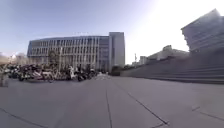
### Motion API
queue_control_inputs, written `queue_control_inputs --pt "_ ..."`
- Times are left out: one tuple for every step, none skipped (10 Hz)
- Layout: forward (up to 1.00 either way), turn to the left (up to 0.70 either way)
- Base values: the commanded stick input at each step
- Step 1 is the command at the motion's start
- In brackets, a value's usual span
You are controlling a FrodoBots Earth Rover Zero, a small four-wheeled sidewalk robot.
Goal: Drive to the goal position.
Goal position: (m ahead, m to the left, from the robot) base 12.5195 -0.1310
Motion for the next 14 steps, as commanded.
queue_control_inputs --pt "1.00 0.04" --pt "1.00 0.04" --pt "1.00 0.04" --pt "1.00 0.04" --pt "1.00 0.04" --pt "1.00 0.04" --pt "1.00 0.04" --pt "1.00 0.04" --pt "1.00 0.04" --pt "1.00 0.04" --pt "1.00 0.04" --pt "1.00 0.04" --pt "1.00 0.04" --pt "1.00 0.04"
